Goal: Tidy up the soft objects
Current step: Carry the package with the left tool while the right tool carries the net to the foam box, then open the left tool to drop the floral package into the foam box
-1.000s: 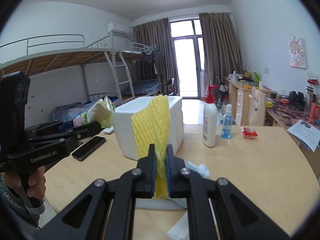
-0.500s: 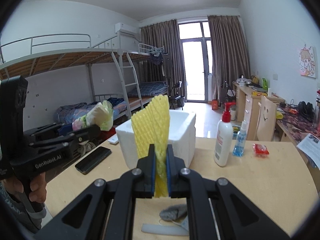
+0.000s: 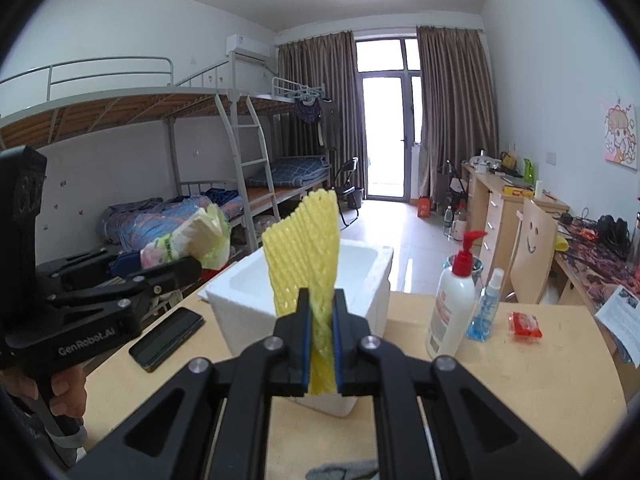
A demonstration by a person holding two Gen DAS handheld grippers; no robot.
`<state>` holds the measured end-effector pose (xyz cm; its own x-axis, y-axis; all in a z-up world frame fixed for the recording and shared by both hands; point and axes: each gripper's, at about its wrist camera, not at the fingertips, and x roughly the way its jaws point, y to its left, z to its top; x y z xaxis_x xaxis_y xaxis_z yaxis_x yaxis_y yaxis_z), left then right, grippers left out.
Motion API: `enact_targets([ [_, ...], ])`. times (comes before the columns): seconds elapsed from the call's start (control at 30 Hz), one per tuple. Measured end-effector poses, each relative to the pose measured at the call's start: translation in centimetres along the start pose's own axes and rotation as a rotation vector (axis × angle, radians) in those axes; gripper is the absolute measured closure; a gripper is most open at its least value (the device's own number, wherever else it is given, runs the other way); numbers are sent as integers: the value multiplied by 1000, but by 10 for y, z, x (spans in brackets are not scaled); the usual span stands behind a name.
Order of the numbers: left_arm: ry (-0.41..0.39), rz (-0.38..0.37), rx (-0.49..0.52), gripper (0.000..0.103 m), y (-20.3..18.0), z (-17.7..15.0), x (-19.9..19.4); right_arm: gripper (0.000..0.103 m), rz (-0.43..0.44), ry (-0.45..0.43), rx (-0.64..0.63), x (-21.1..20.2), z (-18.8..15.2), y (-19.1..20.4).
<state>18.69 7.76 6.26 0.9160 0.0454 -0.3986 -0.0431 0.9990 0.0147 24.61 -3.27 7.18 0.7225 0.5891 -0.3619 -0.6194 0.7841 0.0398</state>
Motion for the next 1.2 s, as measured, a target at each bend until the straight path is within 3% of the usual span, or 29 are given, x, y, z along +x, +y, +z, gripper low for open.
enact_targets([
  [0.67, 64, -1, -17, 65, 10, 21, 58, 91, 0, 40, 6, 40, 16, -7],
  [1.03, 106, -39, -10, 64, 13, 23, 87, 91, -21, 38, 15, 48, 22, -16],
  [1.1, 115, -54, -11, 61, 13, 22, 91, 91, -24, 40, 20, 49, 22, -18],
  [1.17, 123, -56, -8, 51, 13, 23, 95, 91, -26, 42, 25, 50, 23, -20],
  [1.2, 120, -54, -8, 38, 12, 23, 95, 91, -26, 42, 26, 51, 23, -21],
])
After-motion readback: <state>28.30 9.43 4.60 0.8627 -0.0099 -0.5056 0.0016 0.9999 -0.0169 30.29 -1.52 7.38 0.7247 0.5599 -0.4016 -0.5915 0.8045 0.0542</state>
